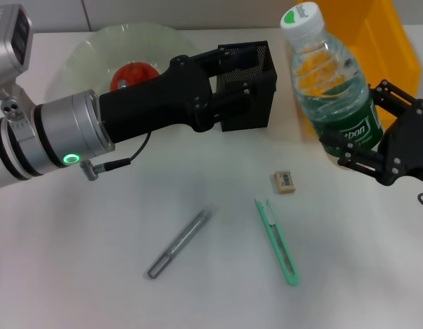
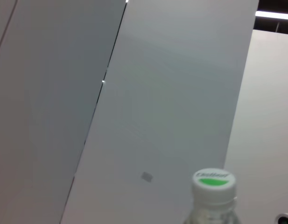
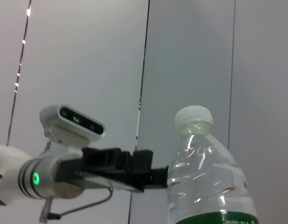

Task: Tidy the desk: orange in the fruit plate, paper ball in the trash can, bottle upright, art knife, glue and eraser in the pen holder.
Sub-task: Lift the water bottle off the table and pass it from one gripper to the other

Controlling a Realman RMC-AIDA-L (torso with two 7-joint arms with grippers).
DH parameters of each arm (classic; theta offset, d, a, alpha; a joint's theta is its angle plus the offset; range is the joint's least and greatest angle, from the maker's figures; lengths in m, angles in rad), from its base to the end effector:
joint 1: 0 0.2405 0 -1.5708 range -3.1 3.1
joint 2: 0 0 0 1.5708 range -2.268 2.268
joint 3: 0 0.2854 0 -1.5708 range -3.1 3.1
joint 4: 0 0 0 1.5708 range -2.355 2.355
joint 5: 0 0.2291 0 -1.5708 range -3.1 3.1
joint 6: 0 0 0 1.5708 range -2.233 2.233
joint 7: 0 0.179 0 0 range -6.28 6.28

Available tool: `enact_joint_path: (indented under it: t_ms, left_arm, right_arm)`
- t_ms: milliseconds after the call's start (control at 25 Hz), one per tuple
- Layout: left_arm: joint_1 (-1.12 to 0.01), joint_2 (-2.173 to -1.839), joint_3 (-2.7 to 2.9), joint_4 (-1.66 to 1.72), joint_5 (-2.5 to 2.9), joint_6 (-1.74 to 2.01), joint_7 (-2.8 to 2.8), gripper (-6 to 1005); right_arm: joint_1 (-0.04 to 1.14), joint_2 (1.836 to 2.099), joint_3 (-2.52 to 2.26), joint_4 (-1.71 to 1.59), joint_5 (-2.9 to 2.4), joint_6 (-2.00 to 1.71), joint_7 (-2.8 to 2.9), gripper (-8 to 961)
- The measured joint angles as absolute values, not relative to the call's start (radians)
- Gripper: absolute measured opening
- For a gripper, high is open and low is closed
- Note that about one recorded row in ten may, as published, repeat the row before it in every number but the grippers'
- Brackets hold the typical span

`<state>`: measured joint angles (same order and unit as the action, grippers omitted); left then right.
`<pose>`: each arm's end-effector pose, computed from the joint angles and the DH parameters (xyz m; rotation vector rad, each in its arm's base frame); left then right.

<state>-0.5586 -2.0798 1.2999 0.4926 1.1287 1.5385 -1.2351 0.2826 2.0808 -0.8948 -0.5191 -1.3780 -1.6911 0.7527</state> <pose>-0.1790 0.3658 -0.0761 -2.6511 -0.4720 -1.3681 0.2920 0.3061 -0.0249 -2.3230 0.1001 1.0889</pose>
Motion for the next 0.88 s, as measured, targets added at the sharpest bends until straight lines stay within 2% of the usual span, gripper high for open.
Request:
enact_joint_path:
  t_ms: [640, 880]
  left_arm:
    - [-0.571, -2.079, 1.301, 0.492, 1.127, 1.541, -1.261, 565]
    - [-0.572, -2.079, 1.301, 0.492, 1.127, 1.544, -1.261, 625]
  right_arm:
    - [0.316, 2.084, -0.899, -0.447, -1.393, -1.674, 0.696, 763]
    - [0.339, 2.085, -0.899, -0.437, -1.417, -1.654, 0.695, 762]
